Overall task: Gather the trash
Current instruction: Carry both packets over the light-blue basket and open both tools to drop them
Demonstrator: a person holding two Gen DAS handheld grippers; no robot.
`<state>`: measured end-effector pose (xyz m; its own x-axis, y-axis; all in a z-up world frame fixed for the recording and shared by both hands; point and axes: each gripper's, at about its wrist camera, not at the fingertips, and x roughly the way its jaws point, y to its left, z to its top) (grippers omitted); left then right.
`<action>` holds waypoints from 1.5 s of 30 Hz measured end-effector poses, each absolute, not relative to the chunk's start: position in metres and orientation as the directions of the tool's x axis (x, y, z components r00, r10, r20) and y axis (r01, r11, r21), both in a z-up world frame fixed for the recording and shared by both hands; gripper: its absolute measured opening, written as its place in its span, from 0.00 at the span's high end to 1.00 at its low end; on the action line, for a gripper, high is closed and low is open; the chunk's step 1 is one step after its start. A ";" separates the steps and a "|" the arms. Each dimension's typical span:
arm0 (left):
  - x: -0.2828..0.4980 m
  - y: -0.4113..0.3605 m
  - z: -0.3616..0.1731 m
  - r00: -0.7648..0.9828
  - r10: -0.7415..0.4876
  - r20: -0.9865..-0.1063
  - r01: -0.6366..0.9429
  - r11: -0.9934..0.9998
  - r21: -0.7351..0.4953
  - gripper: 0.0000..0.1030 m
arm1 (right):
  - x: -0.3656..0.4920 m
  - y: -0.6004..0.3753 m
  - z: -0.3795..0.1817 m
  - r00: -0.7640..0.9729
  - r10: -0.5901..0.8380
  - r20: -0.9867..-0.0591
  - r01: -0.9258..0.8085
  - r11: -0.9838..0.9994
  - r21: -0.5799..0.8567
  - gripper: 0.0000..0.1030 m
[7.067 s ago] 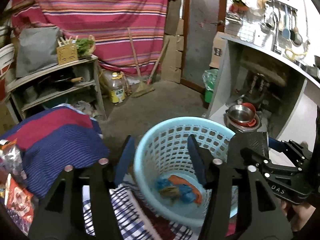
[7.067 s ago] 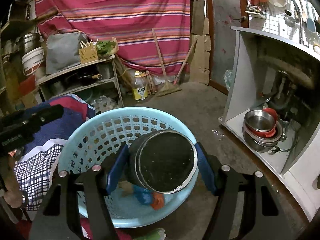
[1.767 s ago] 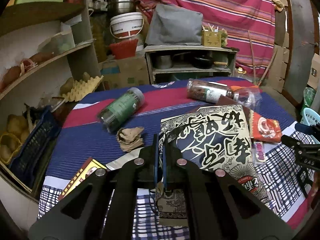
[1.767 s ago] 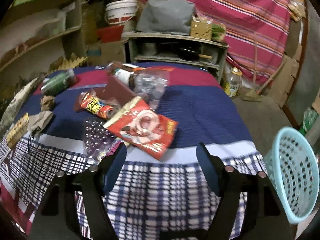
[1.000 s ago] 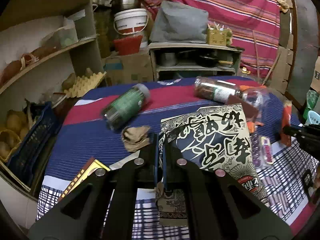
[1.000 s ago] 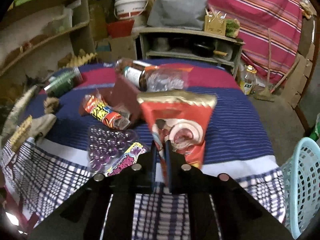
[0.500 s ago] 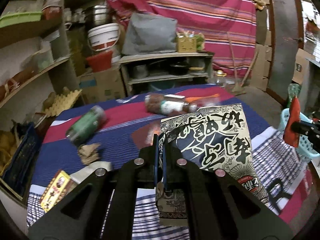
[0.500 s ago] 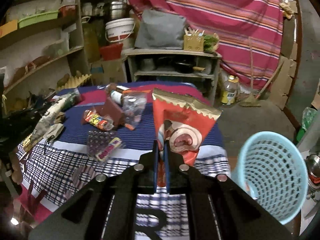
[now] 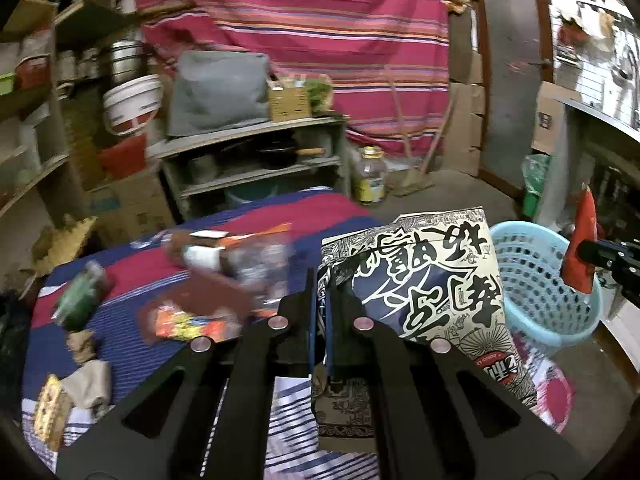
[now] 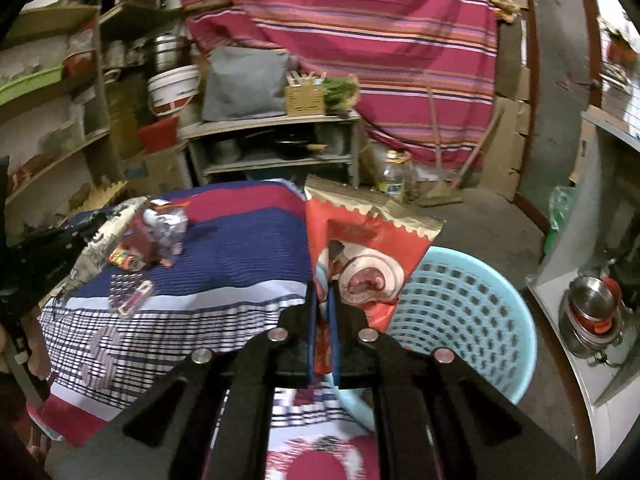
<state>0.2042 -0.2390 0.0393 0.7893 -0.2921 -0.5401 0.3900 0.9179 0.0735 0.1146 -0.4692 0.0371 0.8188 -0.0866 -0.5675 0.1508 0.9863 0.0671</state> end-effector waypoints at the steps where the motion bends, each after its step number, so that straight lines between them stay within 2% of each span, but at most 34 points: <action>1: 0.204 -0.251 0.038 0.784 -0.304 -0.542 0.403 0.912 0.072 0.98 | 0.113 -0.475 0.036 0.818 -0.093 -0.568 0.160 0.985 0.068 0.94; 13: 0.194 -0.359 0.028 0.741 -0.406 -0.535 0.529 0.844 0.091 0.98 | 0.101 -0.540 0.016 0.804 -0.143 -0.577 0.256 0.959 0.119 0.94; 19: 0.199 -0.403 0.010 0.701 -0.436 -0.564 0.582 0.807 0.100 0.98 | 0.103 -0.558 0.001 0.798 -0.147 -0.585 0.280 0.949 0.144 0.95; 28: 0.213 -0.444 -0.010 0.681 -0.433 -0.590 0.613 0.778 0.137 0.97 | 0.103 -0.579 -0.015 0.791 -0.144 -0.594 0.311 0.932 0.188 0.95; 30: 0.215 -0.446 -0.012 0.674 -0.439 -0.595 0.620 0.774 0.131 0.91 | 0.104 -0.583 -0.018 0.790 -0.142 -0.596 0.315 0.929 0.196 0.95; 32: 0.216 -0.445 -0.011 0.680 -0.437 -0.589 0.612 0.780 0.128 0.72 | 0.104 -0.584 -0.019 0.789 -0.143 -0.598 0.317 0.928 0.197 0.95; 34: 0.215 -0.445 -0.010 0.682 -0.447 -0.579 0.611 0.783 0.116 0.64 | 0.104 -0.585 -0.021 0.787 -0.141 -0.600 0.319 0.926 0.202 0.95; 39: 0.214 -0.434 -0.001 0.686 -0.462 -0.562 0.604 0.792 0.088 0.54 | 0.108 -0.580 -0.027 0.780 -0.134 -0.612 0.318 0.927 0.201 0.95; 41: 0.215 -0.423 0.006 0.683 -0.481 -0.549 0.601 0.798 0.049 0.42 | 0.109 -0.579 -0.029 0.778 -0.132 -0.614 0.315 0.928 0.199 0.95; 45: 0.212 -0.404 0.018 0.700 -0.487 -0.522 0.589 0.807 0.037 0.35 | 0.112 -0.572 -0.027 0.780 -0.128 -0.612 0.308 0.931 0.198 0.94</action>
